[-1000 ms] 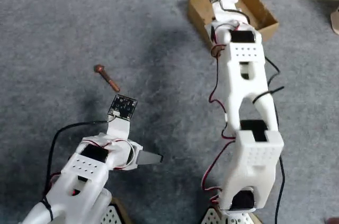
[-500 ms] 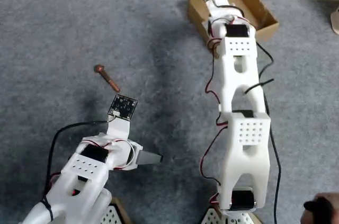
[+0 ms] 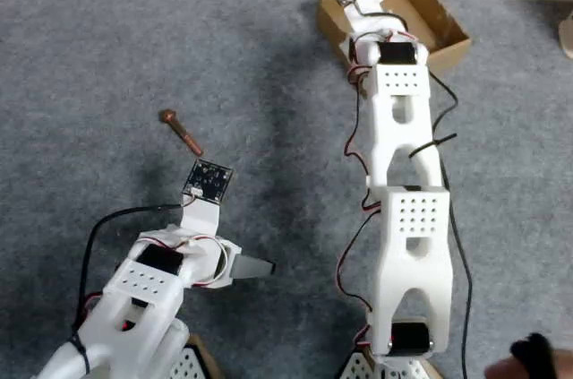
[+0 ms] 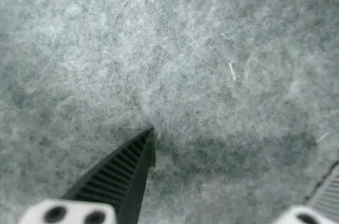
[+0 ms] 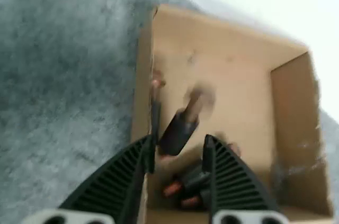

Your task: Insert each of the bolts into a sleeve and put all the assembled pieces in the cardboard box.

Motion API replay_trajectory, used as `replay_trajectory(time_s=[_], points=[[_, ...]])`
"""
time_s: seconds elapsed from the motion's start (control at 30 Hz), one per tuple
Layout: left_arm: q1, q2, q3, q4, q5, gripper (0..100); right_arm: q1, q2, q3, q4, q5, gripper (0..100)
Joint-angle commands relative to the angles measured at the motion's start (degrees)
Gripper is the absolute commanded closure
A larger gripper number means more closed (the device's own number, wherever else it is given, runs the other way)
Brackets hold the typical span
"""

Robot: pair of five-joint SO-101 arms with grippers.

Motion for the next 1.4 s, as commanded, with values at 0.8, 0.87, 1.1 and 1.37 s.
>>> replay_trajectory(time_s=[0.8, 0.87, 1.1, 1.37], points=[[-0.9, -0.7, 0.0, 0.4, -0.3, 54, 10.3, -5.6, -20.6, 44.4, 7.6, 86.8], [-0.9, -0.7, 0.0, 0.4, -0.3, 54, 11.2, -4.4, -20.6, 43.6, 7.6, 86.8], [-0.9, -0.7, 0.0, 0.4, -0.3, 54, 13.7, 4.4, -21.1, 43.3, 7.6, 86.8], [-0.9, -0.7, 0.0, 0.4, -0.3, 54, 13.9, 11.3, -21.2, 40.9, 4.4, 86.8]])
